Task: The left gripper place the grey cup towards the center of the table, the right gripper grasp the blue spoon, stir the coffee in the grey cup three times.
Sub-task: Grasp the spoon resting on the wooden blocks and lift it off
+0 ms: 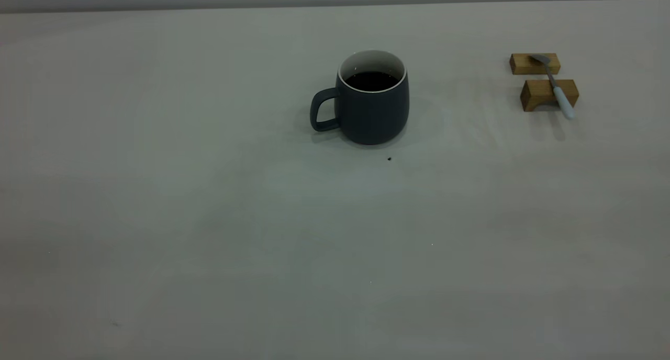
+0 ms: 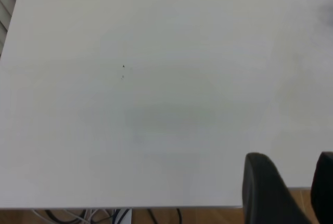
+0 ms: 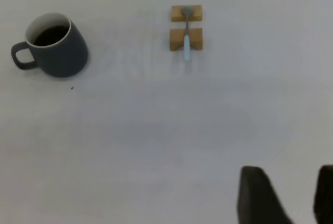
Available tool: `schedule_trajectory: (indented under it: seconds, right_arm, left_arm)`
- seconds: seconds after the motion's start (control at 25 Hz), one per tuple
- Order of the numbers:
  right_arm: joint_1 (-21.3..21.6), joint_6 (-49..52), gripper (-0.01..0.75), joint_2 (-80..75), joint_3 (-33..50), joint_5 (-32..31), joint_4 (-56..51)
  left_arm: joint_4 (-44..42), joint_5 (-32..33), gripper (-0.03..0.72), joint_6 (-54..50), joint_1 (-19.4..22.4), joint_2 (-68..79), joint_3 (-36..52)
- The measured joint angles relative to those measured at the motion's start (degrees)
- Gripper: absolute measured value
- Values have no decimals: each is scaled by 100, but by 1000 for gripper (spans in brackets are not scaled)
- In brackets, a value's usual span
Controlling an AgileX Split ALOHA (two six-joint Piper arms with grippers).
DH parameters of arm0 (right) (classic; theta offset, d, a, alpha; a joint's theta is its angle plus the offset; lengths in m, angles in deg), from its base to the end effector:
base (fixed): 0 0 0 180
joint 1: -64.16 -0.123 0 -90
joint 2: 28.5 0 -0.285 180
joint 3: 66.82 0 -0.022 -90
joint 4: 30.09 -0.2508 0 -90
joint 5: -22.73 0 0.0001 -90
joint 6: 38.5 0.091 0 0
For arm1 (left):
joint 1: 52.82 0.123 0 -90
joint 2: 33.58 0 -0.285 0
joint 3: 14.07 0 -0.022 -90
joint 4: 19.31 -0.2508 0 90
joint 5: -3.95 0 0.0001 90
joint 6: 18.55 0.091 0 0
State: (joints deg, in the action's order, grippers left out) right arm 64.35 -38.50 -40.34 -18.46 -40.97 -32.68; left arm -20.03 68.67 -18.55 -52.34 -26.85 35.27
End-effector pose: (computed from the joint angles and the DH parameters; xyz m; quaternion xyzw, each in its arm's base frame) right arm 0.0032 0.0037 0.2744 0.0008 0.8823 0.0218 0.4702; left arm -0.0091 0.0010 0.2680 -0.0041 0.8694 0.0083 0.4940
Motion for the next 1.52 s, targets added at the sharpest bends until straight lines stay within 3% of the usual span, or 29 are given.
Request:
schedule_trajectory:
  seconds: [0.24, 0.36, 0.76, 1.16, 1.52]
  right_arm:
    - [0, 0, 615, -2027, -687, 577, 356]
    - [0, -62, 676, -3412, -1135, 848, 363]
    - [0, -849, 681, -6767, -2535, 1366, -204]
    - [0, -1148, 676, -9210, -3229, 1820, -474]
    - [-250, -1232, 670, -11140, -4092, 2206, -481]
  left_arm:
    - [0, 2, 297, 0, 0, 0, 0]
    - [0, 2, 297, 0, 0, 0, 0]
    - [0, 2, 297, 0, 0, 0, 0]
    - [0, 2, 297, 0, 0, 0, 0]
    - [0, 2, 297, 0, 0, 0, 0]
